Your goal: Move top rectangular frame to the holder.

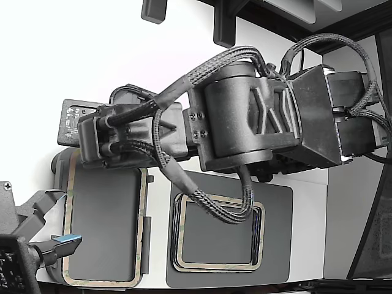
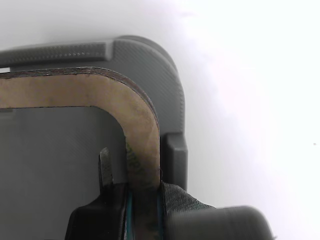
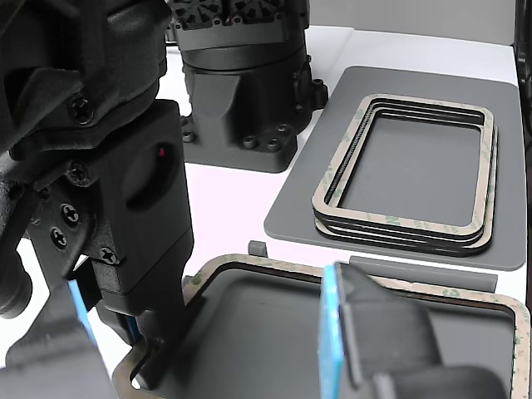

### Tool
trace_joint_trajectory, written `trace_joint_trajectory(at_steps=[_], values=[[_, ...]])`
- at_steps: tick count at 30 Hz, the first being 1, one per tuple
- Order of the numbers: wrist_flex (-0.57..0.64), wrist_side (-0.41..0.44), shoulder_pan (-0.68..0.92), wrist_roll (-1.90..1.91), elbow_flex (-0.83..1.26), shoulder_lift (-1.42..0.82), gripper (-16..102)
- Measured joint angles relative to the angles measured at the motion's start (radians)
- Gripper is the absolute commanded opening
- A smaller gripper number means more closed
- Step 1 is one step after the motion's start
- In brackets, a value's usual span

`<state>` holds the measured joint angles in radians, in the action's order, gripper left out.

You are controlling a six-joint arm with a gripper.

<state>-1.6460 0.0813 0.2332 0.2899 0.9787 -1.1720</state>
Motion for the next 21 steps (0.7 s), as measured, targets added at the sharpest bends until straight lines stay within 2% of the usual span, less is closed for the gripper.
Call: trace_joint_trajectory(at_steps=[21], values=[[0.0,-0.005,-0.006,-0.008,0.012,0.014,-11]])
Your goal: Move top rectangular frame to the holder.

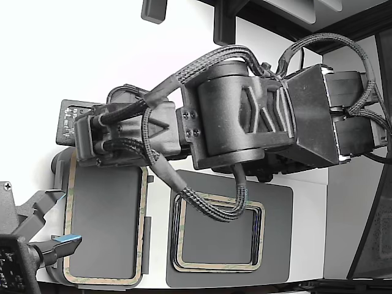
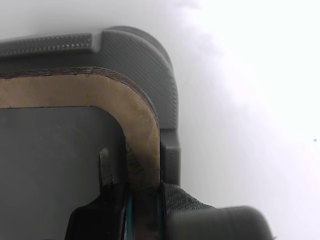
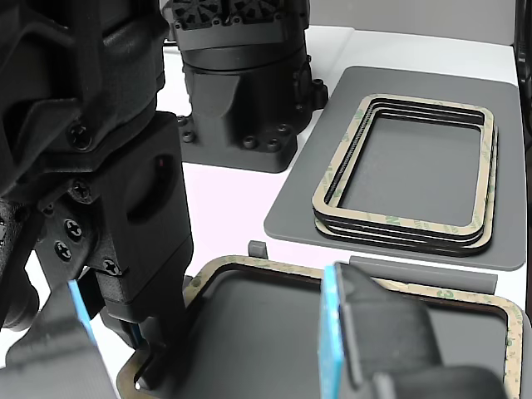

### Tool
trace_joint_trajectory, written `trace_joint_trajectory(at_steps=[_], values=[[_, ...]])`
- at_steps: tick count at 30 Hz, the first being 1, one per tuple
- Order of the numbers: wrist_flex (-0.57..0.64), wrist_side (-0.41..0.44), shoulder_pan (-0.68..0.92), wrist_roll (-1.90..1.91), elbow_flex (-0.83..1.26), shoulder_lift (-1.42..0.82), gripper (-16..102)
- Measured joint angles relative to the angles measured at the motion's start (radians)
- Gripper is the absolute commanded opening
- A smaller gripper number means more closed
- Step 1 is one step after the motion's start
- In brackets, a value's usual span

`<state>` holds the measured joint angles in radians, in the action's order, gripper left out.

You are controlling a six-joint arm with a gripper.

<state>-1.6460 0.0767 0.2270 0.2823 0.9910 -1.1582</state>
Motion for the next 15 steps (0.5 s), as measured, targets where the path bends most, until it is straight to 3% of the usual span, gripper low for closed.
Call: trace_joint_trajectory(at_steps=[15], values=[[0.0,0.002,0.0,-0.009,0.0,0.011,-11]])
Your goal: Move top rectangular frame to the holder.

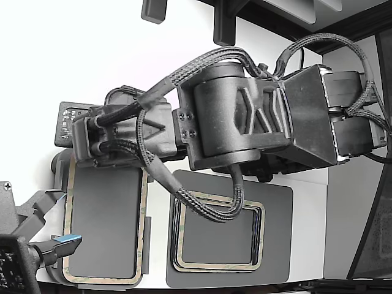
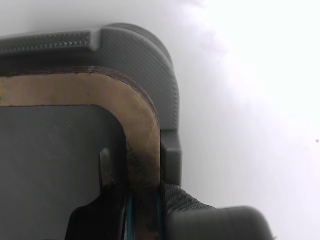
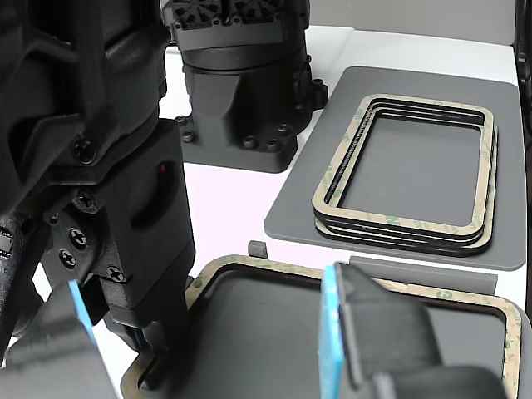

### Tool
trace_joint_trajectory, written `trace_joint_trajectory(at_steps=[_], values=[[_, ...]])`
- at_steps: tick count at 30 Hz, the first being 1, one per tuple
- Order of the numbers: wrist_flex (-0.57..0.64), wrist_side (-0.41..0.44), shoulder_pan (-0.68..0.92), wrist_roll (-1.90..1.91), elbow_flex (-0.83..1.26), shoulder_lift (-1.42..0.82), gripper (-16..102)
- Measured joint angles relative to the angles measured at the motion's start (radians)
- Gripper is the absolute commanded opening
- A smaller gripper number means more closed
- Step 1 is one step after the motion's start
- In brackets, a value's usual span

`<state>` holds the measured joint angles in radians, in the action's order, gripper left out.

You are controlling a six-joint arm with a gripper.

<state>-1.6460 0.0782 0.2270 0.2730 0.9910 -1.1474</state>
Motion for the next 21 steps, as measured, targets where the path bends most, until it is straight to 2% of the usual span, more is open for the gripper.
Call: trace_joint_trajectory(at_steps=[21], values=[[0.0,0.0,0.0,-0.015,-0.006,0.012,-11]])
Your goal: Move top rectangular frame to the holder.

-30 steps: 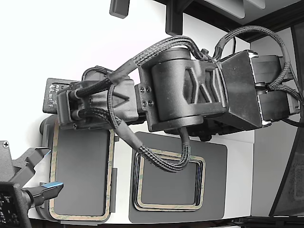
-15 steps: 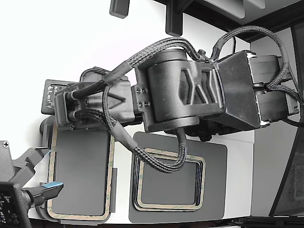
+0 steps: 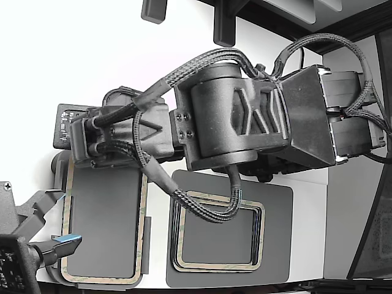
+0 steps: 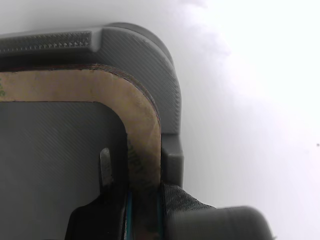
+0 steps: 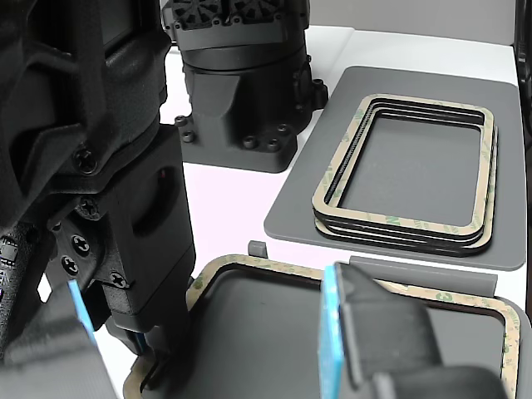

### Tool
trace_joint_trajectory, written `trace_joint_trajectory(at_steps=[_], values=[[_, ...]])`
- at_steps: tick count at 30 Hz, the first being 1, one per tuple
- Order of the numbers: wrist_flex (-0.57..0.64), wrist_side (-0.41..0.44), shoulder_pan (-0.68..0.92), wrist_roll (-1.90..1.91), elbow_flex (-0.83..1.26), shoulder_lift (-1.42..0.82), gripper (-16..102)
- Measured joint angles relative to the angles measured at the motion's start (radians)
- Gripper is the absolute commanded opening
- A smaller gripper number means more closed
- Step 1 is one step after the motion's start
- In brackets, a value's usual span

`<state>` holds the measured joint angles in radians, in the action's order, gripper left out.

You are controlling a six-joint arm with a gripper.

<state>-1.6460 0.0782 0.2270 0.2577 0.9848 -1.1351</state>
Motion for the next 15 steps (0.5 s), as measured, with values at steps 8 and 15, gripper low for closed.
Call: trace_joint_trajectory(at_steps=[8,15], values=[[0.0,-0.002,0.0,0.002,0.0,0.0,-11],[0.0,-0.006,0.0,-0.002,0.0,0.0,-11]])
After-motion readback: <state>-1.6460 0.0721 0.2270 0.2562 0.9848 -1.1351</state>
